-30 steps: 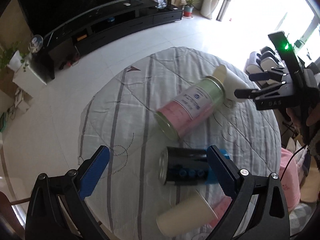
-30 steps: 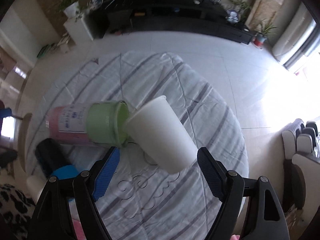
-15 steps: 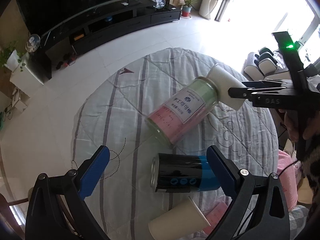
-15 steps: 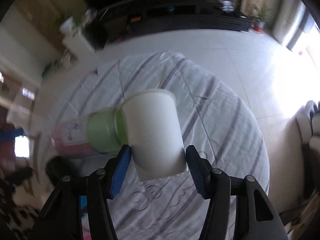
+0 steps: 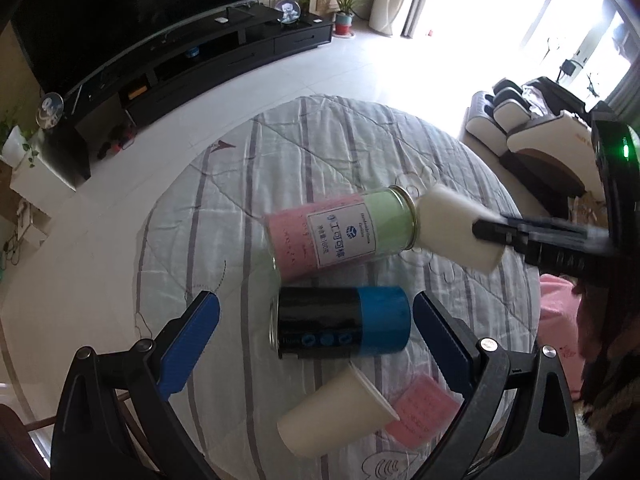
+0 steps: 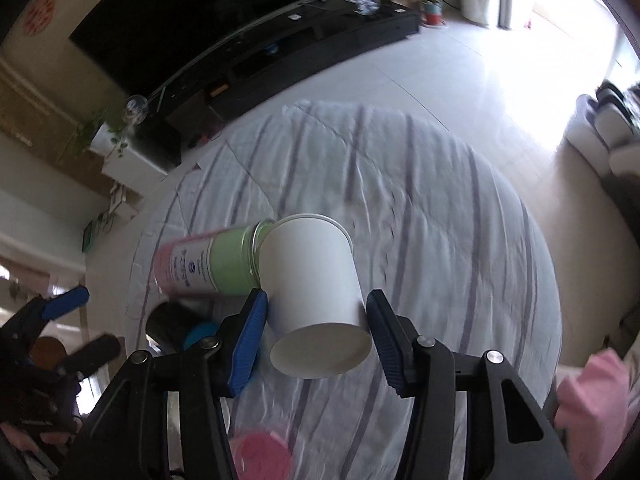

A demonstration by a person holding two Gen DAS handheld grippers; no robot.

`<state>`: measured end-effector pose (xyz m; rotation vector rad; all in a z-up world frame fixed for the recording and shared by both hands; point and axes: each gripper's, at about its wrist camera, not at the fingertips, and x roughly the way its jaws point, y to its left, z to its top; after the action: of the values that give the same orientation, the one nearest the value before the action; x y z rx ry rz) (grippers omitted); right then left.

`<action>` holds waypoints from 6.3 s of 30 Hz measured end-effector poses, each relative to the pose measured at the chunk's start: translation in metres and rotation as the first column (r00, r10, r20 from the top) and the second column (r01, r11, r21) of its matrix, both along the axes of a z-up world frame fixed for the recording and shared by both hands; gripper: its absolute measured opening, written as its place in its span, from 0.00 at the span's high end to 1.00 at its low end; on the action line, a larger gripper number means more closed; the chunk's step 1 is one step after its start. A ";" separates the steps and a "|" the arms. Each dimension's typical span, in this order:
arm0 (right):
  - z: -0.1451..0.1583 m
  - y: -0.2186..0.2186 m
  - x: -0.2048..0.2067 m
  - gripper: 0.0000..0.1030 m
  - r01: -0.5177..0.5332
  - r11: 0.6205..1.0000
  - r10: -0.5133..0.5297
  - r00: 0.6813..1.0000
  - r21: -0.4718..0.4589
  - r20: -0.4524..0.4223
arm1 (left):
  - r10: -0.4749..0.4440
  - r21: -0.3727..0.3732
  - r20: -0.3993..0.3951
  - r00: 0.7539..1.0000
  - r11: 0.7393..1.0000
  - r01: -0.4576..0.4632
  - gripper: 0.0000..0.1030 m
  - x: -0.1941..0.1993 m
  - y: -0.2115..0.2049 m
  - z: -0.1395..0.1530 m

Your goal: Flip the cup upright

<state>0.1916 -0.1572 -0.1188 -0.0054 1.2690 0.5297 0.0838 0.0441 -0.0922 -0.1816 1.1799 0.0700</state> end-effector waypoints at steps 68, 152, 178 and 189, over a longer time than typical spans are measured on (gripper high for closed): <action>-0.013 -0.170 -0.027 0.25 0.297 0.948 -0.301 0.954 0.116 0.010 | -0.140 -0.032 0.236 0.962 0.988 0.151 0.35 0.110 -0.177 -0.046; -0.049 -0.181 0.015 0.84 0.199 0.870 -0.168 0.980 0.451 -0.108 | -0.411 0.133 0.211 0.887 0.911 0.390 0.01 0.073 -0.219 -0.062; 0.050 -0.200 -0.092 0.58 0.387 0.886 -0.409 0.912 0.255 0.036 | -0.311 0.126 0.141 0.940 0.947 0.295 0.01 0.010 -0.197 0.047; 0.057 -0.168 -0.142 0.30 0.398 0.910 -0.410 0.906 0.118 0.107 | -0.265 0.107 0.126 0.956 0.962 0.252 0.00 -0.040 -0.174 0.050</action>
<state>0.0499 -0.3247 -0.0618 0.2937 1.0771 0.2226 0.0440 -0.1295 -0.0421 0.0488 1.0497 -0.1185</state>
